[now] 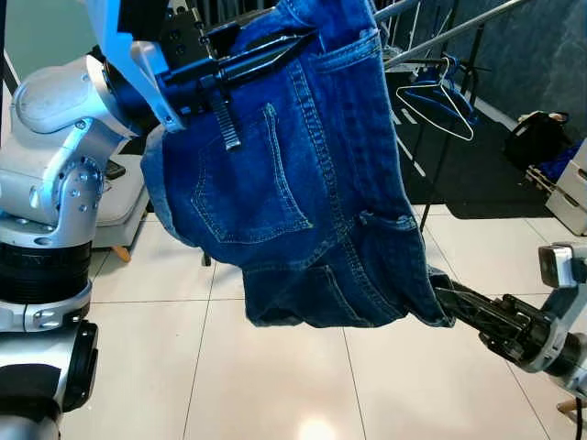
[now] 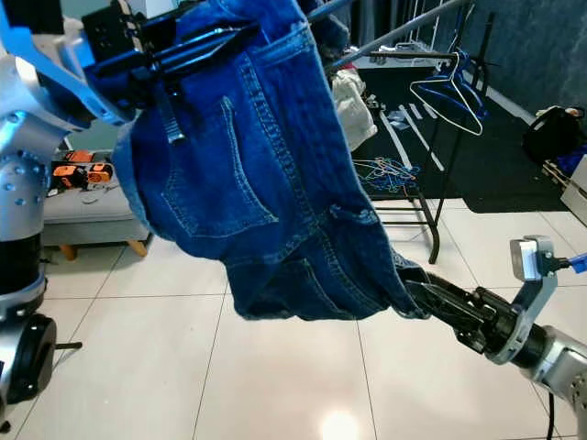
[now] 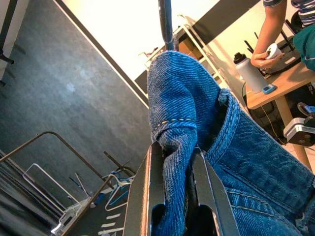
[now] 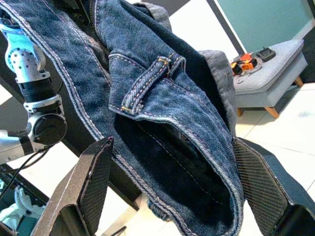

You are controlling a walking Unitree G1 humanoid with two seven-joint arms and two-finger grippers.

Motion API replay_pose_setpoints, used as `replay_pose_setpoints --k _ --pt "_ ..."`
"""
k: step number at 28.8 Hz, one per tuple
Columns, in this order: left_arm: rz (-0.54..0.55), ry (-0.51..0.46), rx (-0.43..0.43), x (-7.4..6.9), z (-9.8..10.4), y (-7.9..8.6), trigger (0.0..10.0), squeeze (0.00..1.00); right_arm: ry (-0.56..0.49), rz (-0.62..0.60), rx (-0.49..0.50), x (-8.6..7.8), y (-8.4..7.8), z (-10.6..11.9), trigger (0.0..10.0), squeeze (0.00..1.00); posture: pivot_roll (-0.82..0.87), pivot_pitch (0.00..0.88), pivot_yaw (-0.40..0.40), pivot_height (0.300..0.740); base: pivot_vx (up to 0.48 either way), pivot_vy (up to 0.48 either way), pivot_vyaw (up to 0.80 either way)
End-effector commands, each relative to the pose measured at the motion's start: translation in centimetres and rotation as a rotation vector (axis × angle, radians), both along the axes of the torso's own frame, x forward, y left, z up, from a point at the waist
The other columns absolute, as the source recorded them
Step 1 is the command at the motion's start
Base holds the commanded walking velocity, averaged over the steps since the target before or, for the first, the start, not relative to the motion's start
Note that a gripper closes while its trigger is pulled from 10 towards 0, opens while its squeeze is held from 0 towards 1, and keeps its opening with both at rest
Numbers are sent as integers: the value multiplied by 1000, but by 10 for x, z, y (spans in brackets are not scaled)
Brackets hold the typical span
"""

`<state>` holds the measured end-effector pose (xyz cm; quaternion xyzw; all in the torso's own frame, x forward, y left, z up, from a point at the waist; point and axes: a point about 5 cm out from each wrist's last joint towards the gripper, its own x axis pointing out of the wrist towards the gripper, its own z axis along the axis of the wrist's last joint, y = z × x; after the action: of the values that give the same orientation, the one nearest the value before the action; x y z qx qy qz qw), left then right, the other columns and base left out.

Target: Hang hanger

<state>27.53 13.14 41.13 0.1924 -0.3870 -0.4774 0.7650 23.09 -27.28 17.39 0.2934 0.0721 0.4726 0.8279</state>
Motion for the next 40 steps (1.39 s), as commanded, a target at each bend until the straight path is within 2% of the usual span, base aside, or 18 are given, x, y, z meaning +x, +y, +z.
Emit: replay_pose_setpoints --k 1,4,7,16,21,22,23,25,29,33,35,36,37,40 --pt "-16 -43 -19 -5 8 1 0 0 3 4 -41 -1 0 0 10000 0 -153 0 5 740 0 0 0" --pt "-27 -50 -20 -7 8 -1 0 0 37 -53 -105 6 -2 -7 10000 0 -152 0 3 740 0 0 0" --pt "-32 -53 -20 -7 8 -1 0 0 51 -70 -122 9 -2 -10 10000 0 -151 0 2 740 0 0 0" --pt "-43 -63 -19 -10 9 -2 0 0 59 -69 -102 14 1 -11 10000 0 -147 0 -2 740 0 0 0" --pt "-88 -69 -19 -15 10 -6 0 0 90 -90 -123 26 13 -19 10000 0 -151 0 -2 740 0 0 0" --pt "-101 -69 -17 -16 9 -7 0 0 91 -98 -114 29 17 -19 7882 0 -149 0 -2 740 0 0 0" --pt "-101 -69 -17 -16 9 -7 0 0 91 -98 -114 29 17 -19 7882 0 -149 0 -2 740 0 0 0" --pt "-108 -66 -11 -17 8 -8 0 0 79 -96 -95 35 24 -18 0 0 -147 0 -3 740 0 0 0" --pt "-94 -64 -4 -17 7 -9 0 0 70 -78 -85 38 29 -17 0 0 -145 0 -5 740 0 0 0" --pt "-35 -59 10 -14 4 -5 0 0 40 -46 -65 36 28 -5 0 0 -146 0 -9 740 0 0 0" --pt "39 -44 45 -7 -2 1 0 0 22 -15 -57 32 25 2 0 0 -149 0 -9 740 0 0 0" --pt "39 -44 45 -7 -2 1 0 0 22 -15 -57 32 25 2 0 0 -149 0 -9 740 0 0 0" --pt "124 -8 112 4 -17 10 0 0 -3 26 -41 28 25 12 0 0 -154 0 -8 740 0 0 0" --pt "158 11 146 9 -25 15 0 0 -22 37 -23 28 25 19 0 0 -157 0 -7 740 0 0 0"
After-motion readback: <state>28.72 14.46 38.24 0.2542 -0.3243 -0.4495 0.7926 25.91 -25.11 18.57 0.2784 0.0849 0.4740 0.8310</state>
